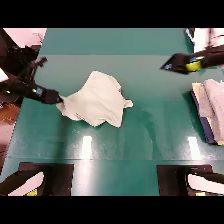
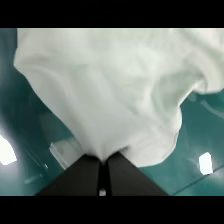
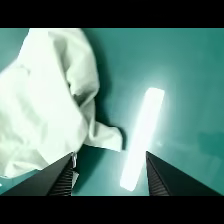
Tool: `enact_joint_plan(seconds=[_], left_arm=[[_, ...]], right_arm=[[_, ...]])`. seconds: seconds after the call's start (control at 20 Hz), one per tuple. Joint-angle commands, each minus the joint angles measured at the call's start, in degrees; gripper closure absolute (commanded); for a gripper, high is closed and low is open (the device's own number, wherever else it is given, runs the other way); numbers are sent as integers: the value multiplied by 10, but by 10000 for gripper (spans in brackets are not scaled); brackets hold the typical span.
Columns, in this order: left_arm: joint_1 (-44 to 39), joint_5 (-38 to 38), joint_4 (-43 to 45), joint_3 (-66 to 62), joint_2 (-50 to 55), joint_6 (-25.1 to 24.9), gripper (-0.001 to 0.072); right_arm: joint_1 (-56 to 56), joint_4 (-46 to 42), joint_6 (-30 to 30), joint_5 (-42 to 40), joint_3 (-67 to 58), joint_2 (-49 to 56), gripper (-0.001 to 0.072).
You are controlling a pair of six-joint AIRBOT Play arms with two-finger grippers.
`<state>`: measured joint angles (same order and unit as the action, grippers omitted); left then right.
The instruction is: Fold the shirts.
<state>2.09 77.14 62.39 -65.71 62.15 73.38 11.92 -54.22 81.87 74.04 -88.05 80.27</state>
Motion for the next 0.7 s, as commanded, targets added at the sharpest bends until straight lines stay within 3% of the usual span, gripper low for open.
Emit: enact_joint_plan(seconds=[0.0,0.2,0.55,0.6,0.65], left_arm=[[0,1,16,-64,-4,1,682],[0,-1,16,-65,-3,1,682],[0,-3,16,-65,-3,2,682],[0,-3,16,-65,-3,2,682],[0,-2,15,-65,-3,3,682]], right_arm=[[87,23,-6,-70,-1,122,201],[148,84,-34,-165,-2,223,201],[161,233,-55,-233,-2,308,208],[161,236,-55,-243,-2,309,255],[161,237,-56,-253,-2,309,433]])
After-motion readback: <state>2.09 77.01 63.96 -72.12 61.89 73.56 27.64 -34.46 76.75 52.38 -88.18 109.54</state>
